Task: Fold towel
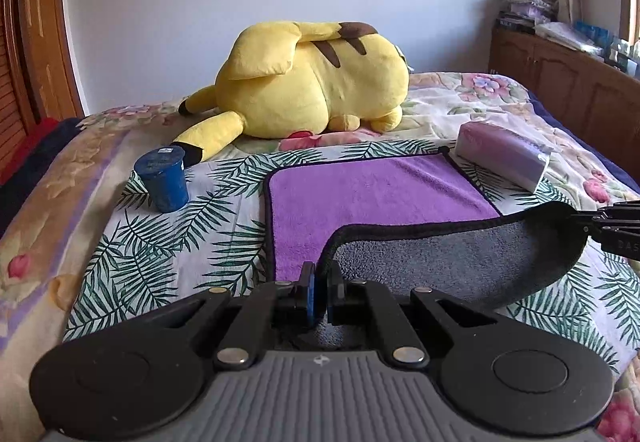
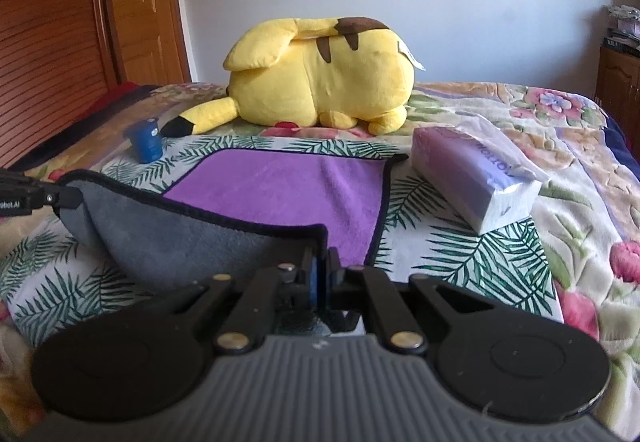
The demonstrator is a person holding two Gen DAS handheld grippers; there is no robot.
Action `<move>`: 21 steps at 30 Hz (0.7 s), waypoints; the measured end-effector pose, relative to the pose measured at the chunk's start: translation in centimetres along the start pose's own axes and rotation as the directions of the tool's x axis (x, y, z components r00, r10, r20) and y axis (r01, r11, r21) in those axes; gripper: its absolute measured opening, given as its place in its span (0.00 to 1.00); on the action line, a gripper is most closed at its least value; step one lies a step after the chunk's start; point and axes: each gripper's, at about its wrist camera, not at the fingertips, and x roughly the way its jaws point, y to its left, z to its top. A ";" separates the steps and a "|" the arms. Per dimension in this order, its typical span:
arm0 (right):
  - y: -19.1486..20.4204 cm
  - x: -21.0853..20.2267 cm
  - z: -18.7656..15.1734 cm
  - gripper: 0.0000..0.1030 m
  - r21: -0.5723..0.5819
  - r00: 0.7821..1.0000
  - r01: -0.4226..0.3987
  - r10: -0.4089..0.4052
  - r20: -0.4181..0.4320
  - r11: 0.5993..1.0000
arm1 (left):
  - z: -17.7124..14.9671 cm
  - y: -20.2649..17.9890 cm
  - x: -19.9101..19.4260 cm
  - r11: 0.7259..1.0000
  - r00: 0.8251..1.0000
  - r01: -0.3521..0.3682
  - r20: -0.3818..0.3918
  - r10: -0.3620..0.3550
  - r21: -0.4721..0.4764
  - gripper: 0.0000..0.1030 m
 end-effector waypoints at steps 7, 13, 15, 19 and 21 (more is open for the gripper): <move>-0.3 1.2 -0.5 0.04 -0.015 1.000 0.003 -0.003 -0.023 1.000 | -0.2 0.2 1.2 1.000 1.000 0.008 -0.018 -0.007 0.016 0.05; -0.2 1.6 -0.4 0.04 -0.026 1.000 0.000 -0.001 -0.014 1.000 | -0.1 0.0 1.9 0.999 1.000 0.011 -0.024 -0.010 0.034 0.05; -0.2 1.7 -0.3 0.04 -0.028 1.000 0.000 0.000 -0.004 1.000 | 0.1 0.0 2.1 0.999 1.000 0.013 -0.024 -0.012 0.039 0.05; -0.2 1.6 0.0 0.04 -0.029 1.000 -0.001 0.001 0.031 1.000 | 0.3 0.1 2.4 0.999 1.000 0.016 -0.019 -0.015 0.048 0.05; -0.3 1.7 0.1 0.04 -0.029 0.999 0.001 0.000 0.040 1.000 | 0.6 0.1 2.6 0.999 1.000 0.018 -0.014 -0.017 0.049 0.05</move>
